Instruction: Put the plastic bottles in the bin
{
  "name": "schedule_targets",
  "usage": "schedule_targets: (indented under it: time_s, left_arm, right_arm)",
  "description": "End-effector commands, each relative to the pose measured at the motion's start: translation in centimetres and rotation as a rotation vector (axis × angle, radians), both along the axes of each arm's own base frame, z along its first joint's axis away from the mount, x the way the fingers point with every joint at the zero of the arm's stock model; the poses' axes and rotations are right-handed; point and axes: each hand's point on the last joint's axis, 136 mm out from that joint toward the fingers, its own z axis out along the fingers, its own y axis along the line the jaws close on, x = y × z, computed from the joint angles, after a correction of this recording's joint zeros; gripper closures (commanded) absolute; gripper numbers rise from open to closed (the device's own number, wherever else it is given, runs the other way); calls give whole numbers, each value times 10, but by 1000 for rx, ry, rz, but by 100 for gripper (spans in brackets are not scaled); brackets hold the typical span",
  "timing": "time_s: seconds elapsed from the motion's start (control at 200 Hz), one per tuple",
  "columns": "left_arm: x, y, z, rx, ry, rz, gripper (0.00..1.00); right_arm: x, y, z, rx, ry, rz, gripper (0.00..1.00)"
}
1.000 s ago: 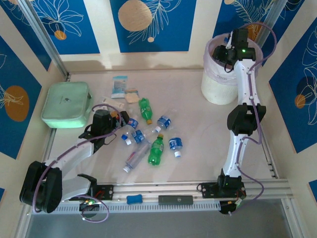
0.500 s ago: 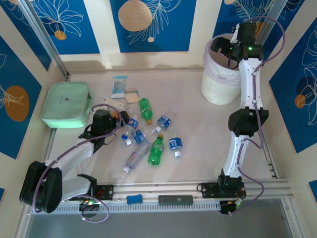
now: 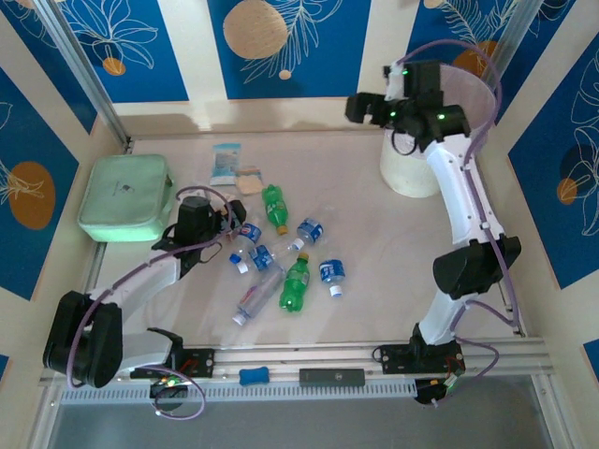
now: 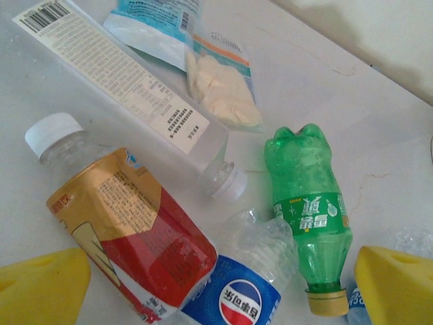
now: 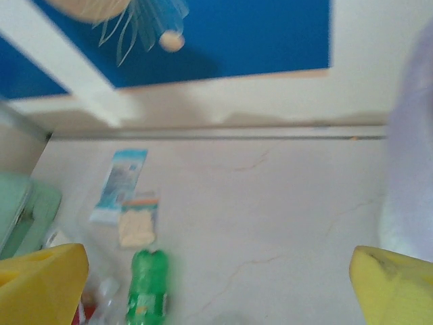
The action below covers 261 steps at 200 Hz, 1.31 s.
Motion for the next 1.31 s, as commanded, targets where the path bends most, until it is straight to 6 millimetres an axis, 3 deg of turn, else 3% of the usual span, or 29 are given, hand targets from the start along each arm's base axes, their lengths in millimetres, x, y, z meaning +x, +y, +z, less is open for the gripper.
schedule_targets:
  time_s: [0.0,0.315,0.62,0.74,1.1,1.301]
  left_arm:
    - [11,13,4,30,12,70,0]
    - [12,19,-26,-3,117,156,0]
    - [3,26,-49,-10,194,217,0]
    - [7,21,-57,-27,221,210,0]
    - [11,12,-86,-69,327,224,1]
    - [0,25,-96,-6,363,238,8]
  right_arm:
    - [-12,27,-12,-57,-42,51,1]
    - [-49,97,-100,-41,79,134,1]
    - [-72,146,-160,-28,171,151,1]
    - [-76,156,-166,-61,166,159,1]
    - [-73,146,-159,-101,150,121,1]
    - [-71,145,-160,-109,152,115,1]
